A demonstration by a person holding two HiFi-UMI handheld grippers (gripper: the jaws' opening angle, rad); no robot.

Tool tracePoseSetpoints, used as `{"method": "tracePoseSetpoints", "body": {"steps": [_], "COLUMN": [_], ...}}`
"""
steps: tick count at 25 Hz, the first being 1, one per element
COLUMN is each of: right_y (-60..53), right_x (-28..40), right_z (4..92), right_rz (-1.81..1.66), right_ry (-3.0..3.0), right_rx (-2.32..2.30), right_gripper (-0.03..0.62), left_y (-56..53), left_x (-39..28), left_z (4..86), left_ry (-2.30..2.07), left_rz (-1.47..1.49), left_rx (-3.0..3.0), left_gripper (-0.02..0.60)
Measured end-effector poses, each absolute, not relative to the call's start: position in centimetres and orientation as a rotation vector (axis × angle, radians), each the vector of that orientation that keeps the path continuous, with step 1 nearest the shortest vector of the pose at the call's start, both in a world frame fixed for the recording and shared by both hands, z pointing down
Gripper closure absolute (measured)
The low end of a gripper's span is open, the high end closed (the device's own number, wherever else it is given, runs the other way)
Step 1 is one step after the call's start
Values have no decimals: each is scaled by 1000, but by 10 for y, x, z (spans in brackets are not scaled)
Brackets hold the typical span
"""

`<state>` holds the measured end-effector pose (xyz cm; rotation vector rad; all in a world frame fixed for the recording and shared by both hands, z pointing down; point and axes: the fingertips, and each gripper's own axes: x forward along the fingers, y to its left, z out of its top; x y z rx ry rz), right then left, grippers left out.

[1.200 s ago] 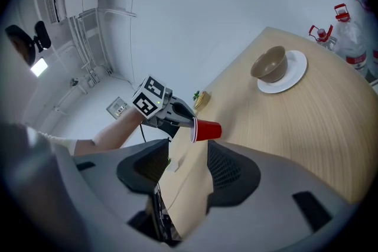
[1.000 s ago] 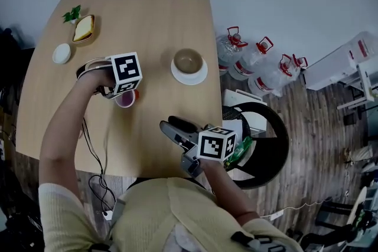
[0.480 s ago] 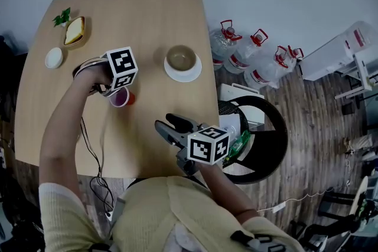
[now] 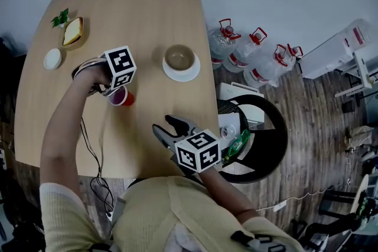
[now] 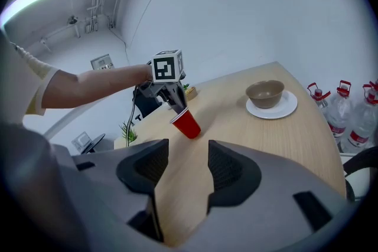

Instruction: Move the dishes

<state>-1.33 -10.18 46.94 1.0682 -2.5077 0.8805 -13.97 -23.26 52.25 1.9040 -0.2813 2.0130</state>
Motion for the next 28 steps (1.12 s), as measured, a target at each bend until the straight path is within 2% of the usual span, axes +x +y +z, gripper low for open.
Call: {"method": "tracePoseSetpoints", "body": {"steps": [13, 15, 21, 28], "right_y": [-95, -94, -90, -93], "right_x": [-19, -19, -15, -17], "right_z": [473, 473, 473, 470], "right_rz": [877, 876, 875, 850], "right_ry": [-2500, -2500, -2501, -2508], "right_rx": [1028, 1025, 1026, 1011], "right_gripper": [379, 379, 379, 379], "left_y": [-237, -239, -244, -254], "left_x": [-119, -117, -110, -102], "left_z": [516, 515, 506, 463], "left_ry": [-325, -339, -380, -622], "left_rz": [1978, 1979, 1930, 1668], "left_rx": [1979, 2004, 2116, 2405], "left_gripper": [541, 531, 442, 440]}}
